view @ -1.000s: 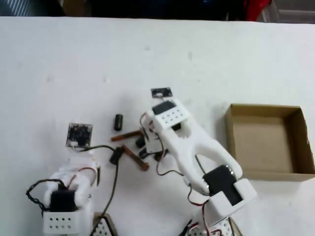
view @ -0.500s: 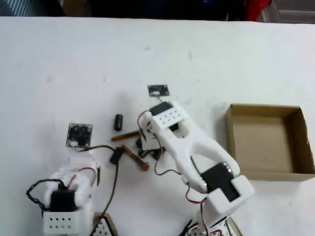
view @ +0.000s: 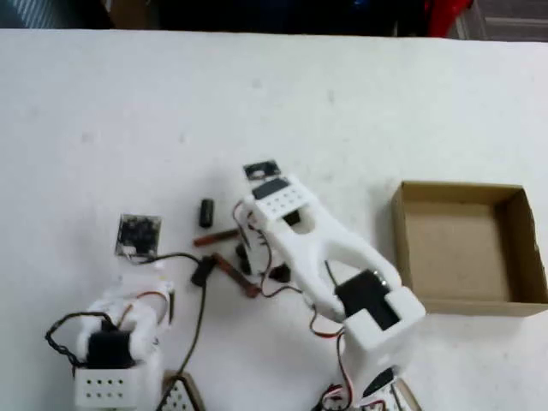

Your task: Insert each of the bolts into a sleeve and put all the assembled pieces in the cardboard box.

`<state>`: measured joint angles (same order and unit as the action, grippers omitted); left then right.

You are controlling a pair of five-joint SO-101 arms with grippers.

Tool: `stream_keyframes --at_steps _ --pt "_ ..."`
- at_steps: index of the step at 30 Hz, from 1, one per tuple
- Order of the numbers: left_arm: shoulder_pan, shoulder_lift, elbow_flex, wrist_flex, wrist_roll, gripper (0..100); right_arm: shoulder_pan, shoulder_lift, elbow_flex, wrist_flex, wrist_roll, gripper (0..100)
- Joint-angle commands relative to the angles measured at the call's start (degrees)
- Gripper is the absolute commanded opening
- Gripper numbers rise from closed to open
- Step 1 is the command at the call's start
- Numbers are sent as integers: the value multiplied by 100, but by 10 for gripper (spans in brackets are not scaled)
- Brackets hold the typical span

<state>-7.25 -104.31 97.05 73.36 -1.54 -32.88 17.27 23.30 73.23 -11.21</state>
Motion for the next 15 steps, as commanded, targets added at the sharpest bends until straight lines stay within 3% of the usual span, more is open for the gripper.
stream_keyframes --at_steps 1,15 --pt "-31 -31 -9 44 62 23 295 84 -88 136 519 149" --pt "-31 -31 -9 44 62 23 1077 84 -642 576 2004 148"
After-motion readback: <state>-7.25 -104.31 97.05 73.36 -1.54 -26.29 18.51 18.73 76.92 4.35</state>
